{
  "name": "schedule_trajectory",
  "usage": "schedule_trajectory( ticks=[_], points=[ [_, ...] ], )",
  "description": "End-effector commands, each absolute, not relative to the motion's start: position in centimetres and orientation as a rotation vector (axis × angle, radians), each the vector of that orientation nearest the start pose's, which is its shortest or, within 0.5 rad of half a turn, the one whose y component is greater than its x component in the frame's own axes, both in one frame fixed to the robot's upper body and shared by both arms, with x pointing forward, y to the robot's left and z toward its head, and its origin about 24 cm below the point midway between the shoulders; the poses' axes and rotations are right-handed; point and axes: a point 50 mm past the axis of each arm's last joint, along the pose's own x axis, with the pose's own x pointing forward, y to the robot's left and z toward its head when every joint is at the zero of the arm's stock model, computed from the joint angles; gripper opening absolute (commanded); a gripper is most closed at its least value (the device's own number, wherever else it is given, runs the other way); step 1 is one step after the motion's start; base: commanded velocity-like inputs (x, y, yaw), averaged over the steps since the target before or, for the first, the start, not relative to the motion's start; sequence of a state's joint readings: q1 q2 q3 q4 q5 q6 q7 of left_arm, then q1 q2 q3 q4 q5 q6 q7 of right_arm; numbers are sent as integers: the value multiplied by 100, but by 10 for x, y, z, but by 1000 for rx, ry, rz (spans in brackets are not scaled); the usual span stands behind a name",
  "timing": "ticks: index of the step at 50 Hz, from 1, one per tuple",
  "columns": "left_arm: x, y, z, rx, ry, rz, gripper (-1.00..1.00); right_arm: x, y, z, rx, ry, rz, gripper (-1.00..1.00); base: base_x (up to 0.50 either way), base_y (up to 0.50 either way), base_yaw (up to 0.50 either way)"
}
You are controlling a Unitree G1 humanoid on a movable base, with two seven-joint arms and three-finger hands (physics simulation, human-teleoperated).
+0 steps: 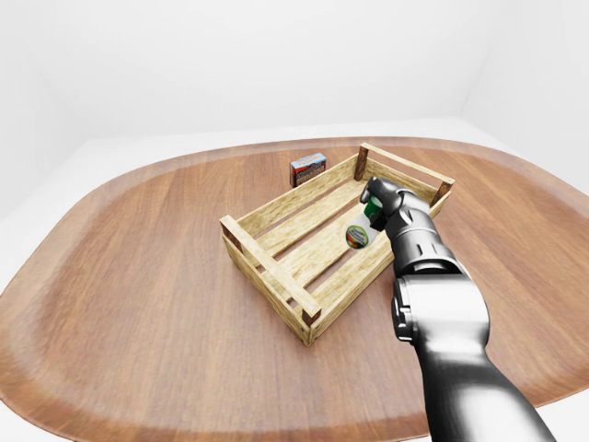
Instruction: Pick up the salad dressing and put it in the tray.
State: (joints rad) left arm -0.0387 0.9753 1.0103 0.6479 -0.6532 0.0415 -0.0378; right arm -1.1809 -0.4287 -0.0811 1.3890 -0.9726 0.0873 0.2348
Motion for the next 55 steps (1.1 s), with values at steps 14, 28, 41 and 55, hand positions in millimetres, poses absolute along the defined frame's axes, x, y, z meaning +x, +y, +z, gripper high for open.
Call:
schedule_trajectory(
  ticks=[14, 28, 41, 55],
  points=[
    [118, 511, 190, -78, -291, 1035, 100, 408, -236, 132, -1114, 449, 33, -100, 0, 0, 0],
    [119, 510, 189, -73, -290, 1032, 100, 398, -235, 100, -1114, 507, 65, -100, 0, 0, 0],
    [118, 511, 189, -76, -291, 1035, 100, 393, -236, 87, -1187, 523, 59, -100, 0, 0, 0],
    [117, 511, 188, -77, -290, 1035, 100, 394, -239, 91, -1180, 446, -62, -100, 0, 0, 0]
  ],
)
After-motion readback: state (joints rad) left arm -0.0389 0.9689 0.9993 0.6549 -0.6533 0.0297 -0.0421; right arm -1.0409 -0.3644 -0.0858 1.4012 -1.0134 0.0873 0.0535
